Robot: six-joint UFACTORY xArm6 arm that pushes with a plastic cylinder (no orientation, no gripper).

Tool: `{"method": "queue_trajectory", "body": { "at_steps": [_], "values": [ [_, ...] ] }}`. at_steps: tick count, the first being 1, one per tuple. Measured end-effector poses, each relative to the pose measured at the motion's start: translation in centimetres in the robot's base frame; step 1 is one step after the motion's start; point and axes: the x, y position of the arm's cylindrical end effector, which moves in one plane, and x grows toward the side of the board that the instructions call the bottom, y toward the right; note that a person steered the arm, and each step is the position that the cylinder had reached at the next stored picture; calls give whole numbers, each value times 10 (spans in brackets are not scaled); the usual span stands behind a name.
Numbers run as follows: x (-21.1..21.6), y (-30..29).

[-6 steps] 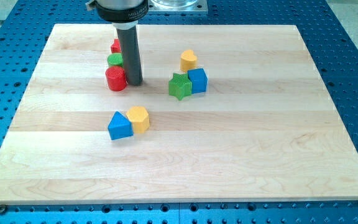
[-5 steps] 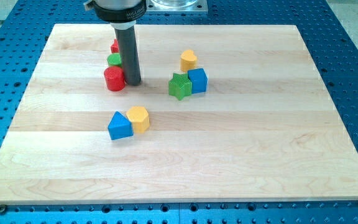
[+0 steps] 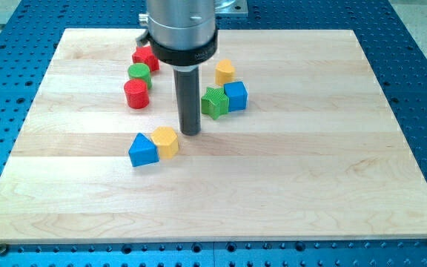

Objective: Place the green star below the red circle

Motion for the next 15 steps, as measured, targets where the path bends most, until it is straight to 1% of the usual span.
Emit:
{"method": "queue_trajectory", "body": {
  "at_steps": [1, 2, 4, 6, 7, 8, 9, 10, 11, 12, 13, 14, 15],
  "values": [
    [-3, 44],
    [-4, 57],
    [-39, 74],
    [-69, 66],
    [-74, 64],
    [-50, 63],
    [-34, 48],
    [-38, 5],
    [-41, -4],
    [-41, 2],
    [-80, -1],
    [-89, -18],
    [-70, -22]
  ]
}}
